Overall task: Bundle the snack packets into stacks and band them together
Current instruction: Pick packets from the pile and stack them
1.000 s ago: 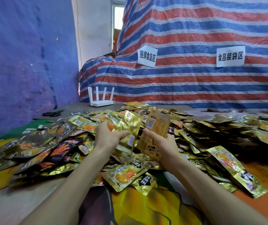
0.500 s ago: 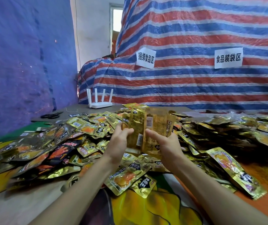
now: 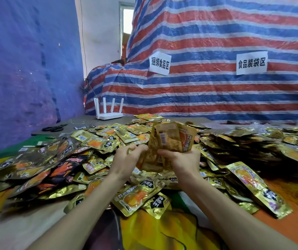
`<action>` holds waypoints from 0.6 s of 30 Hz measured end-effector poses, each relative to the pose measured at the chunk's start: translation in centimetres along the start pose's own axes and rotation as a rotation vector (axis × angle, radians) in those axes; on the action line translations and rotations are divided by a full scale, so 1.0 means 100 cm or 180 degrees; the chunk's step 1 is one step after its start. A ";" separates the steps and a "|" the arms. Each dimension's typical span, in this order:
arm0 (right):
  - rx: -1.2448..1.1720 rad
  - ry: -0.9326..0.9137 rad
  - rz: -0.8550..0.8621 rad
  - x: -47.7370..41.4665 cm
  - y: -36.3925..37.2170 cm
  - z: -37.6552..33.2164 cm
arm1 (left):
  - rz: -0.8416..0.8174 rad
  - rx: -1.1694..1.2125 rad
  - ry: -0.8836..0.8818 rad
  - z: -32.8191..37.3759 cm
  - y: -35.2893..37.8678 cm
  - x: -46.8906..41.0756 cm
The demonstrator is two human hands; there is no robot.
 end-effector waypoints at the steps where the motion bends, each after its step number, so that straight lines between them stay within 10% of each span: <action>1: -0.0018 0.0021 0.0055 -0.002 -0.004 -0.001 | -0.0155 -0.0083 0.0103 0.005 0.000 0.001; 8: -0.0002 0.0530 0.0206 -0.013 -0.026 0.000 | -0.0880 -0.1415 0.0670 0.007 -0.006 0.002; 18: -0.0462 0.0631 0.0470 -0.014 -0.021 -0.001 | 0.0131 -0.0926 0.1011 0.006 -0.001 0.001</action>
Point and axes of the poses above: each hand's wrist, its own x-axis away from the middle knuckle, its own y-axis out of the palm, z = x × y, the point moved 6 cm from there along -x, towards the middle knuckle, and after that the axes turned 4 degrees about -x, right-handed, at the moved point
